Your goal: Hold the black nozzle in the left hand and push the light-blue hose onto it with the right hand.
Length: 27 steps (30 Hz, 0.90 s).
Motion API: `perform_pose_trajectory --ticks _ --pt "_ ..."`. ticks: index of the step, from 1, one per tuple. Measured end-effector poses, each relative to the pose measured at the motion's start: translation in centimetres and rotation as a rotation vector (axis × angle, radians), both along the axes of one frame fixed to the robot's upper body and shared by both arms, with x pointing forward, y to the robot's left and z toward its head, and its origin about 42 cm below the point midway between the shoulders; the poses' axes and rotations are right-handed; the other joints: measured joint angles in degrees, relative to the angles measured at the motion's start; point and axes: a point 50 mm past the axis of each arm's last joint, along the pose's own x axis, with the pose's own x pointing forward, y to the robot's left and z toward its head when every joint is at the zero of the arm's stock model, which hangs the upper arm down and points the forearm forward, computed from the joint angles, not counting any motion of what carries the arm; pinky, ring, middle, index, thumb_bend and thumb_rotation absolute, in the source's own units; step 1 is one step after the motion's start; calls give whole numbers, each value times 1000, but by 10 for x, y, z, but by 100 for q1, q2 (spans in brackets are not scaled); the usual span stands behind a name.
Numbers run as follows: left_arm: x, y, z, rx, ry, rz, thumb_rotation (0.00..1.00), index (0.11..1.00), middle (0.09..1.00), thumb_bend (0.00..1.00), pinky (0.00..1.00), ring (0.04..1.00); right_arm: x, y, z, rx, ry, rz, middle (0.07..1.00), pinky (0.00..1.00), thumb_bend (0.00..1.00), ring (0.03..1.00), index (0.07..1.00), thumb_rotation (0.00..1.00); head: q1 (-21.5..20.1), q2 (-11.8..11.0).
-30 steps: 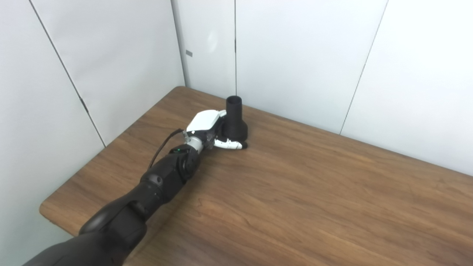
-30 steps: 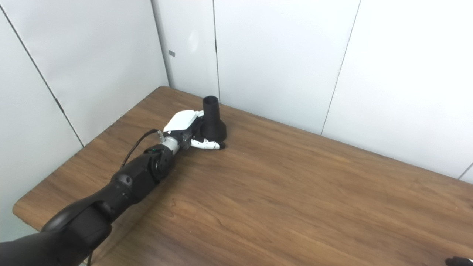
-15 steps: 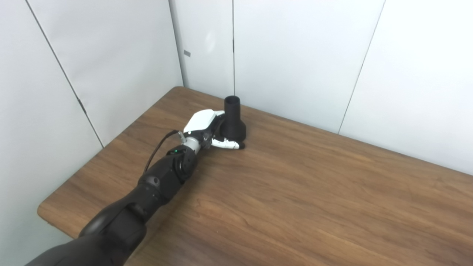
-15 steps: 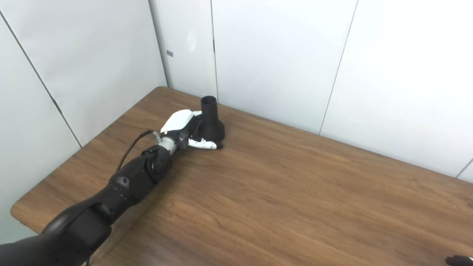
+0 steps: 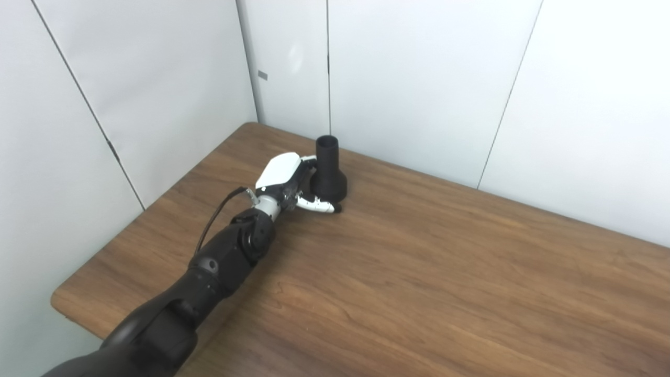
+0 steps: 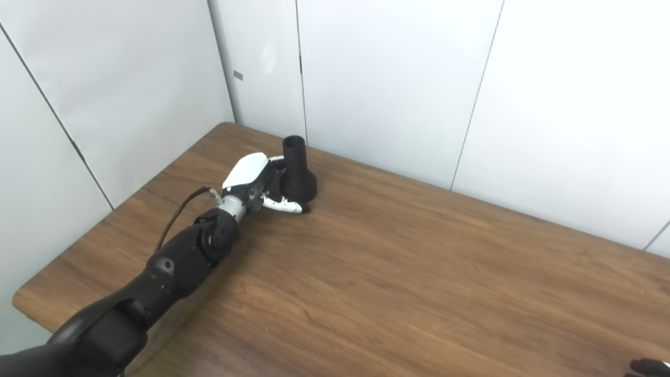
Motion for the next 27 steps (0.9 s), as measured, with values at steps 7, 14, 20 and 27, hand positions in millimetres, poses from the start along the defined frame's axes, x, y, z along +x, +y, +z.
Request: perform_pose_trajectory --ticks 7,14,20,27 --pt "-1 -2 0 11 -5 -11 58 642 784 944 795 806 0 0 0 3 -1 0 623 467 628 596 569 519 9 0" --pt "-3 -4 -1 38 3 -16 82 648 777 929 789 807 0 0 0 3 -1 1 630 473 615 603 575 527 18 0" --pt "-2 -4 -2 95 0 -53 147 649 752 934 786 798 0 0 0 0 -1 1 629 467 615 600 574 537 9 0" --pt "-1 -10 1 134 -26 -72 41 575 591 931 712 659 0 0 0 0 0 1 621 457 627 591 568 526 -18 0"
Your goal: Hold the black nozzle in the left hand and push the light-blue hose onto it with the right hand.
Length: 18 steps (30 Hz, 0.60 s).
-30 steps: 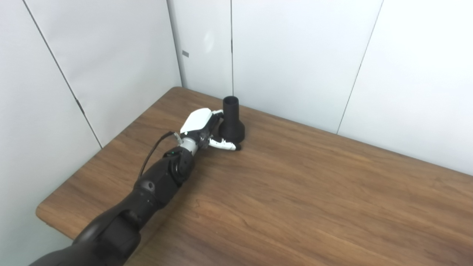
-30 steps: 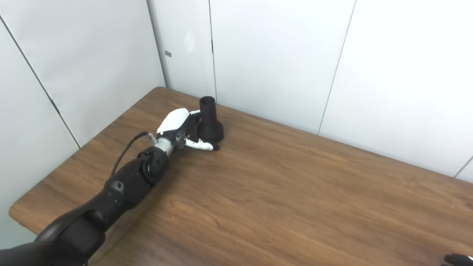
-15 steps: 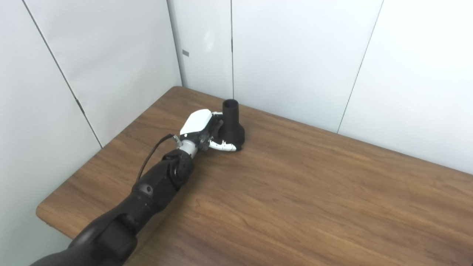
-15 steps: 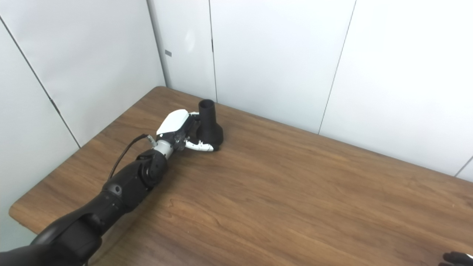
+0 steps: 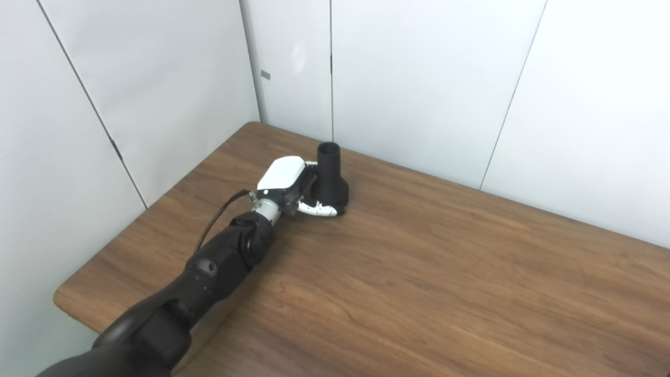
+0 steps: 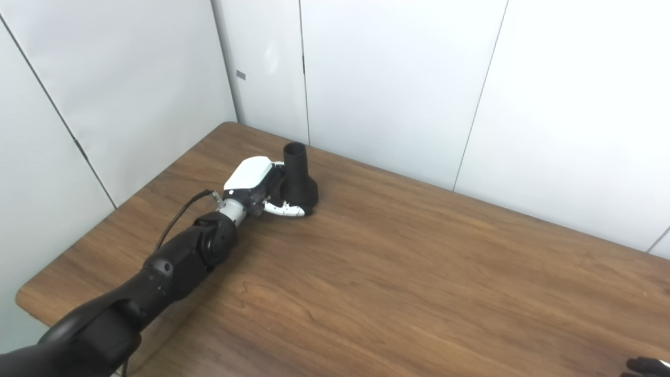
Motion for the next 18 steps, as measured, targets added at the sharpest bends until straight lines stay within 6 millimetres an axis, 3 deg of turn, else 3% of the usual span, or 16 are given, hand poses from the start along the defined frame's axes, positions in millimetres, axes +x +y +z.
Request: perform_pose_trajectory --ticks 1,2,3,5,6,7,8,10,17,18 --pt "0 -2 1 10 -9 -9 48 533 559 732 545 537 0 0 0 0 0 -1 618 454 628 588 566 527 -9 26" --pt "0 -5 1 26 -19 -24 24 524 492 630 393 414 0 0 0 0 0 0 616 452 628 586 565 527 -9 26" --pt "-1 -8 2 35 -31 -36 9 502 480 570 229 260 0 0 0 0 -1 0 616 451 624 586 564 524 -9 35" --pt "-2 -14 2 65 -48 -68 2 490 474 539 123 153 0 0 1 -1 -5 1 614 449 635 584 560 528 -17 26" --pt "-2 -17 2 74 -51 -78 1 488 472 533 111 140 0 0 1 -1 -5 1 613 449 639 583 559 532 -18 26" --pt "-2 -19 2 78 -52 -88 25 487 344 528 108 134 0 0 1 -1 -5 1 612 448 646 580 558 536 -18 35" --pt "-3 -22 1 82 -50 -101 38 486 279 526 114 137 0 0 1 0 -5 1 609 446 653 577 556 537 -18 35" --pt "-5 -27 -2 75 -52 -111 49 486 243 524 123 148 0 0 1 1 -5 1 602 439 668 570 552 533 -9 44" --pt "-7 -33 -6 46 -45 -162 46 485 262 521 136 167 0 0 2 6 -6 1 603 446 689 575 551 524 0 26" --pt "-8 -34 -7 40 -46 -171 23 485 365 523 153 186 0 0 2 7 -6 1 603 446 695 575 551 527 0 26"
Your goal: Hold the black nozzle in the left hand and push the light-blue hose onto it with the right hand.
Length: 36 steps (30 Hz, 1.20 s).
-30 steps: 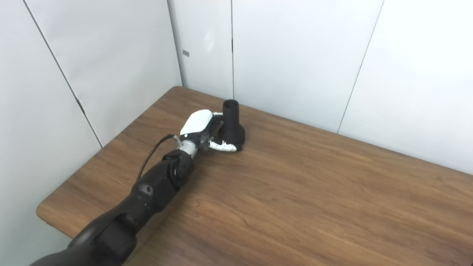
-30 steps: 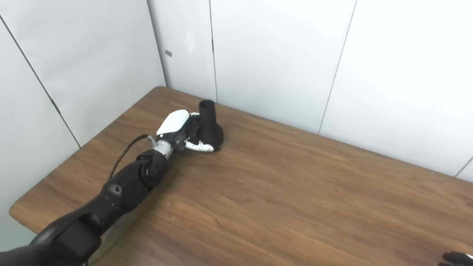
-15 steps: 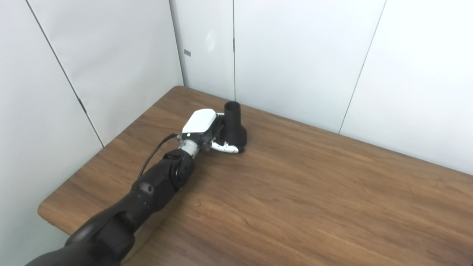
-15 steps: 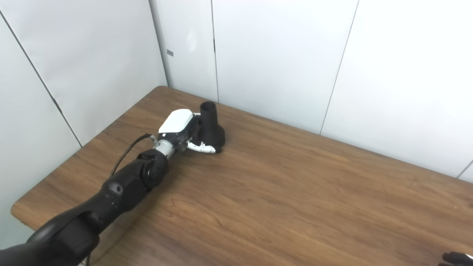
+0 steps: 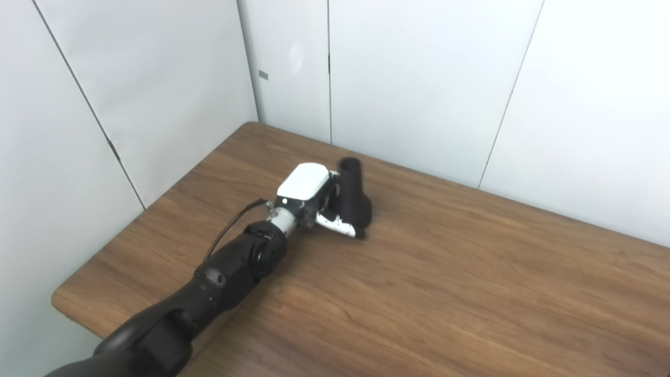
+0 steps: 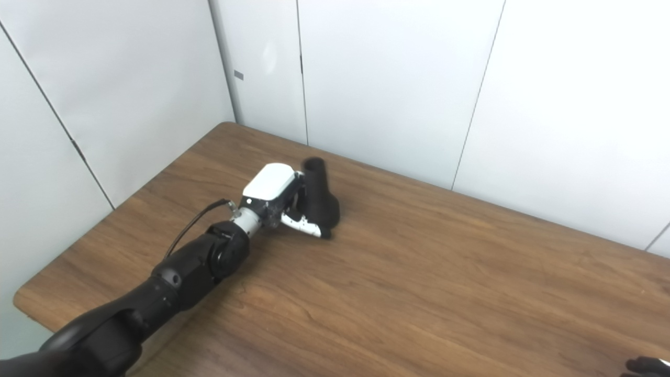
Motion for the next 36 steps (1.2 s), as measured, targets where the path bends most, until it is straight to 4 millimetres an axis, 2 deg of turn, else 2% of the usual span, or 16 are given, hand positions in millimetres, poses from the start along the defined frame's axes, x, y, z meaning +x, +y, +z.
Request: perform_pose_trajectory --ticks 1,2,5,8,10,11,13,15,18,23,25,28,30,31,33,36 --pt "-1 0 -1 -5 1 -5 9 485 429 525 168 203 0 0 0 1 0 0 604 447 702 576 552 527 0 0" --pt "-1 0 -1 -9 2 -6 4 485 450 525 173 208 0 0 0 3 1 0 605 448 704 576 552 527 0 0" --pt "-1 0 0 -14 13 -7 0 485 472 525 214 253 0 0 0 9 0 1 603 445 696 575 550 515 0 0" --pt "-1 0 1 -18 20 -6 0 515 426 518 234 269 0 0 0 9 0 1 602 444 698 575 550 516 0 9" --pt "-1 0 0 -22 22 -4 0 491 465 523 231 266 0 0 0 9 0 0 604 446 688 577 551 517 0 9" --pt "-2 0 0 -24 22 -3 0 507 436 520 230 266 0 0 0 9 0 0 605 448 690 579 552 518 0 9" --pt "-2 0 0 -24 22 -2 0 491 465 523 230 266 0 0 0 9 0 0 608 452 691 582 554 515 -17 9" --pt "-2 0 0 -24 22 -2 0 517 420 518 234 273 0 0 0 9 0 0 609 453 681 582 556 510 -26 9" --pt "-2 0 1 -25 22 -3 0 523 415 517 244 287 0 0 0 9 0 1 608 453 677 582 556 512 -70 18" --pt "-3 2 0 -28 20 -6 0 525 410 516 236 276 -1 4 3 -9 -8 2 609 446 646 577 556 541 -510 211" --pt "-4 4 1 -35 19 -3 0 526 411 516 243 284 -4 8 8 -40 -18 3 628 461 628 595 574 550 -860 360" --pt "-9 7 3 -40 29 -10 0 526 420 517 242 291 -9 13 15 -41 -20 1 701 548 455 683 634 450 -1072 396" --pt "-13 10 4 -49 26 -11 0 524 420 518 227 272 -12 18 21 -34 -13 -4 741 621 299 731 677 263 -1326 457" --pt "-15 12 5 -48 25 -14 0 524 416 517 214 257 -14 21 24 -28 -15 -6 752 643 261 745 690 156 -1327 492" --pt "-17 14 5 -47 24 -27 0 501 449 522 189 230 -15 28 30 -23 -16 -9 778 692 200 779 722 32 -1441 580" --pt "-18 14 6 -45 28 -52 0 487 472 525 153 198 -15 33 33 -25 -10 2 794 720 184 802 742 3 -1485 615"
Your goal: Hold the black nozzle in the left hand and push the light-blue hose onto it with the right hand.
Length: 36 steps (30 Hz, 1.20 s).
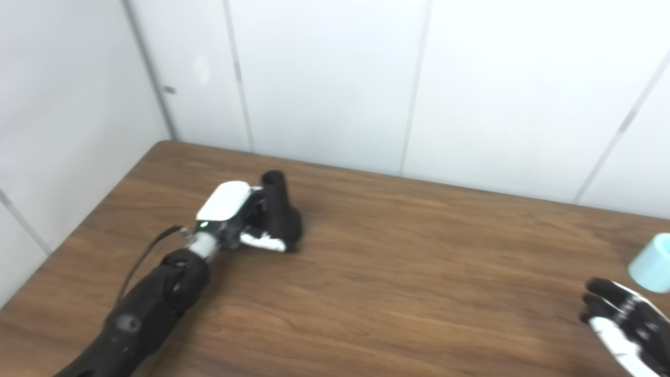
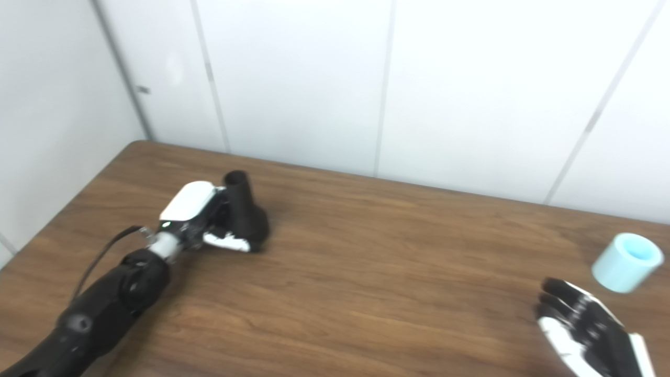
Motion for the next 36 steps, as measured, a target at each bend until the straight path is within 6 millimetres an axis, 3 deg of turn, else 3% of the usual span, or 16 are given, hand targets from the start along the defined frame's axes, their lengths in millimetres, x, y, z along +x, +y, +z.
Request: perform_pose_trajectory --ticks 3,11,14,17,22,24,27,29,33,36 --pt "-2 -1 -1 6 5 -27 0 525 424 518 165 209 0 0 -1 5 25 -7 794 718 185 800 744 0 -44 35" --pt "-10 -11 3 19 9 -88 0 527 436 518 158 214 0 1 -2 1 29 -21 782 720 198 787 736 0 -220 79" --pt "-17 -23 3 6 22 -121 0 526 415 516 125 178 1 1 -2 -1 29 -24 778 720 216 783 736 0 -255 97" --pt "-20 -31 0 -11 21 -147 0 491 464 524 97 147 1 1 -3 -2 32 -23 780 733 221 789 736 0 -282 114" --pt "-24 -37 -2 -26 13 -179 0 484 471 526 67 107 1 1 -4 0 38 -24 779 730 220 786 734 0 -317 114" --pt "-26 -42 -5 -40 7 -194 34 484 216 522 49 88 2 1 -4 1 37 -24 769 708 224 771 729 0 -325 114" --pt "-29 -49 -8 -45 -3 -214 43 484 136 521 40 76 2 2 -6 7 37 -26 764 699 224 765 724 0 -352 123" --pt "-31 -56 -10 -46 -5 -227 44 484 184 520 47 85 2 2 -8 11 43 -28 759 700 224 763 720 0 -369 114" --pt "-37 -70 -10 -57 6 -266 9 513 411 519 107 174 3 2 -11 12 53 -30 758 697 229 763 714 0 -413 106" --pt "-40 -77 -8 -52 13 -291 1 524 442 519 123 198 3 2 -11 11 49 -32 761 706 235 766 716 0 -440 106"
